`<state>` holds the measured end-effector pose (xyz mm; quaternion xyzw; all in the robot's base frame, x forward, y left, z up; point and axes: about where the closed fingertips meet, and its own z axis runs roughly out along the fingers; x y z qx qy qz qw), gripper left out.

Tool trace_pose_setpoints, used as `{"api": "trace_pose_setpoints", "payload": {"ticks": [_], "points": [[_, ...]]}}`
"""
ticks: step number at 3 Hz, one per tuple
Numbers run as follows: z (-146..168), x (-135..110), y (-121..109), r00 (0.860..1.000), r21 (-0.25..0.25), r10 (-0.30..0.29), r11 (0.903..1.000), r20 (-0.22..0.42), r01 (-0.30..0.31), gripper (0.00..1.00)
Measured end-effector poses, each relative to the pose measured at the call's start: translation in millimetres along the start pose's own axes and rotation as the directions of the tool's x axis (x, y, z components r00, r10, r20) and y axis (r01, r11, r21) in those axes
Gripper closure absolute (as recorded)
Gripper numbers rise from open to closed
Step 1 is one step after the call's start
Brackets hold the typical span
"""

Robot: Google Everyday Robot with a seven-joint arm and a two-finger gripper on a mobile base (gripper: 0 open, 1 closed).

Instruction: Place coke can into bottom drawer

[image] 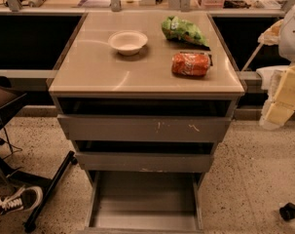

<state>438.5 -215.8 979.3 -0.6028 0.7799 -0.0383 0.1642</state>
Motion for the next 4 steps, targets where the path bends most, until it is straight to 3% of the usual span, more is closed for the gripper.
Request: {"api": "trace_pose_setpoints", "payload": {"ticks": [2,3,4], "points": [[4,-5,-13,0.999,-0.005,-0.017,0.9998,0.035,0.017,0.0],[28,-28,-56,0.992,-0.046,-0.07,0.9961,0.109,0.076,0.0],[70,-61,-107,0.984,-0.104,-0.109,0.9869,0.14,0.124,0.0]]}}
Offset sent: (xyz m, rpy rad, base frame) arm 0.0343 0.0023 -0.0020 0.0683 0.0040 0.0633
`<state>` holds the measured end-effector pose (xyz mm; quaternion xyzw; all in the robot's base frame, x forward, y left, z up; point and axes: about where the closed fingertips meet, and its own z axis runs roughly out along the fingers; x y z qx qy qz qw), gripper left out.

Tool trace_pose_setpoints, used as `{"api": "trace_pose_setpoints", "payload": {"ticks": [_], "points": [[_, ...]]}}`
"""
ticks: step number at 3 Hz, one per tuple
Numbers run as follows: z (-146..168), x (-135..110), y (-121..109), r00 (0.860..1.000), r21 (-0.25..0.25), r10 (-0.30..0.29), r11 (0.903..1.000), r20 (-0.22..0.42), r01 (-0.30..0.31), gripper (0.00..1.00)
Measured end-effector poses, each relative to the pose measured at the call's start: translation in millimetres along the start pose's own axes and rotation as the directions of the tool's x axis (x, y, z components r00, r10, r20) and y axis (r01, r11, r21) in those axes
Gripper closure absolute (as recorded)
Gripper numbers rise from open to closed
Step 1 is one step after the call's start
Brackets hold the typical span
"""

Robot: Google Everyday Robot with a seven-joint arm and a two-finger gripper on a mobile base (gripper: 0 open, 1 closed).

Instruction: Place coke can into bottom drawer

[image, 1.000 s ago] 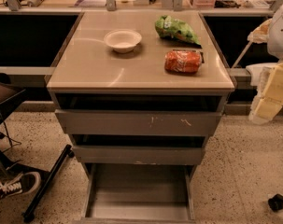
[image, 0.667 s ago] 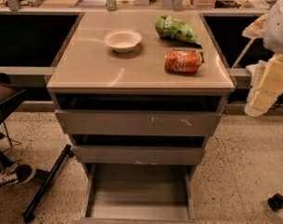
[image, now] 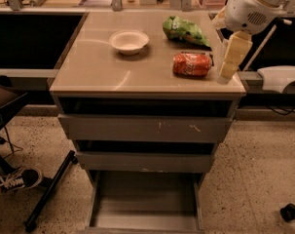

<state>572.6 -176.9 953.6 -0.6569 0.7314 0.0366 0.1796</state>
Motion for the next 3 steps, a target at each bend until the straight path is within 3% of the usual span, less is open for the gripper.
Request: {"api": "trace_pose_setpoints", "payload": {"ticks": [1,2,3], "points": [[-4,-14,-29,0.999,0.056,-0.011,0.9984,0.037,0.009,0.0],[-4,-14,-29,0.999,0.056,-0.011,0.9984,0.037,0.009,0.0],[18,-8,-52,0.999,0.028,0.002,0.9996,0.051,-0.003,0.0]]}}
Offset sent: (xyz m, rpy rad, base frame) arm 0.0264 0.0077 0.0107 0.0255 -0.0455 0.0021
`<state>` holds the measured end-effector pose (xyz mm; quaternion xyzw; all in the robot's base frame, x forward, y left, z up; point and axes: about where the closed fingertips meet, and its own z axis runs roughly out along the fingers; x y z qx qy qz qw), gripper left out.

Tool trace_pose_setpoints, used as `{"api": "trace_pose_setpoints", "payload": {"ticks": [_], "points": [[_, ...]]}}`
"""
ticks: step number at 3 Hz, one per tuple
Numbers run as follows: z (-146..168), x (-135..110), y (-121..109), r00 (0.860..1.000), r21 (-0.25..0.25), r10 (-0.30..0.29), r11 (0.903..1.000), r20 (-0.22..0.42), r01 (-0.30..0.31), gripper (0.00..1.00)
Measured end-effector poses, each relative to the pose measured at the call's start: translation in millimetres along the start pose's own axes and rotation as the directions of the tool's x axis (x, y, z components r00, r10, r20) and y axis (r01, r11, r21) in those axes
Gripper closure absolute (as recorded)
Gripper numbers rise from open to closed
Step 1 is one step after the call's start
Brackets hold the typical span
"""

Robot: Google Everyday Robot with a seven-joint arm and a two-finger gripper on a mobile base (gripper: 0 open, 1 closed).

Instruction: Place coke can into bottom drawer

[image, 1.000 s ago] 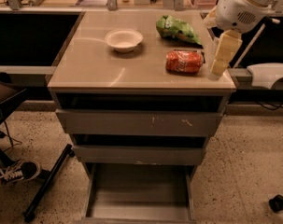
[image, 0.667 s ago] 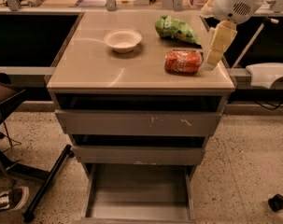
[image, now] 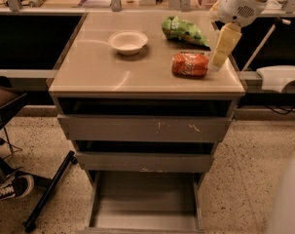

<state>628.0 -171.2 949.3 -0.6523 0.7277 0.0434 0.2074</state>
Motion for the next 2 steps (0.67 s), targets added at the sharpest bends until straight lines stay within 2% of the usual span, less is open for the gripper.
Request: {"api": "trace_pose_setpoints", "payload": {"ticks": [1,2], "points": [[45,14,-39,0.999,-0.036,0.023,0.9991,0.04,-0.021,0.0],[86,29,-68,0.993,-0.054,0.061,0.997,0.102,-0.056,0.0]]}}
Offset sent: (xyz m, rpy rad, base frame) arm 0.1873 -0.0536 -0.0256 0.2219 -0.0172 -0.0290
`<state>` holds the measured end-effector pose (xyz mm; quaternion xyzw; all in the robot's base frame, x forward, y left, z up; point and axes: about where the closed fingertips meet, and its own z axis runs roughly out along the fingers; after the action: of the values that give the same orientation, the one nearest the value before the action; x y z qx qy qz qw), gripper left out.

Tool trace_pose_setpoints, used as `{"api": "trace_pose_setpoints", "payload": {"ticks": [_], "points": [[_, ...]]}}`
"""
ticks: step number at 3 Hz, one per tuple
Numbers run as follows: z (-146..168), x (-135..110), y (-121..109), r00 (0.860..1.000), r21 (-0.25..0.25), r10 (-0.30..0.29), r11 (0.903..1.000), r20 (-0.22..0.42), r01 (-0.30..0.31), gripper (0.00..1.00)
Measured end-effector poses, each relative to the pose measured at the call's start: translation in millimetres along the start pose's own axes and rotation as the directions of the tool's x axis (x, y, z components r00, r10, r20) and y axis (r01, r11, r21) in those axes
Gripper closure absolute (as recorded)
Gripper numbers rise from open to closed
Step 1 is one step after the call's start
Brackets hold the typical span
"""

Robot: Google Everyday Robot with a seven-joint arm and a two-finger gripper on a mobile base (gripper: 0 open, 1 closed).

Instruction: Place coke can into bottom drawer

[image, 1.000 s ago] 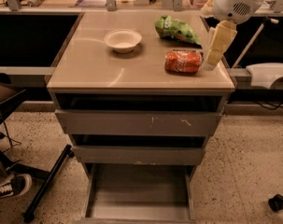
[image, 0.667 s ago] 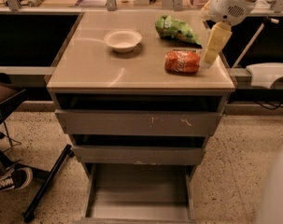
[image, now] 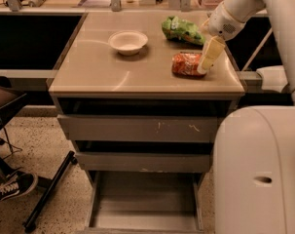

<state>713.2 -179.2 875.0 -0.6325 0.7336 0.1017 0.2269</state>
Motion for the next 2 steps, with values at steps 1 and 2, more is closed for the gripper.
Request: {"api": "trace_pose_setpoints", "payload": {"ticks": [1,2], "points": [[3.8,-4.5,-17.9,1.0,0.044,-0.006,0.999,0.028,0.005,0.0],[3.7,-7.8,-20.1,1.0,0.058,-0.002,0.9983,0.027,0.0,0.0]]}}
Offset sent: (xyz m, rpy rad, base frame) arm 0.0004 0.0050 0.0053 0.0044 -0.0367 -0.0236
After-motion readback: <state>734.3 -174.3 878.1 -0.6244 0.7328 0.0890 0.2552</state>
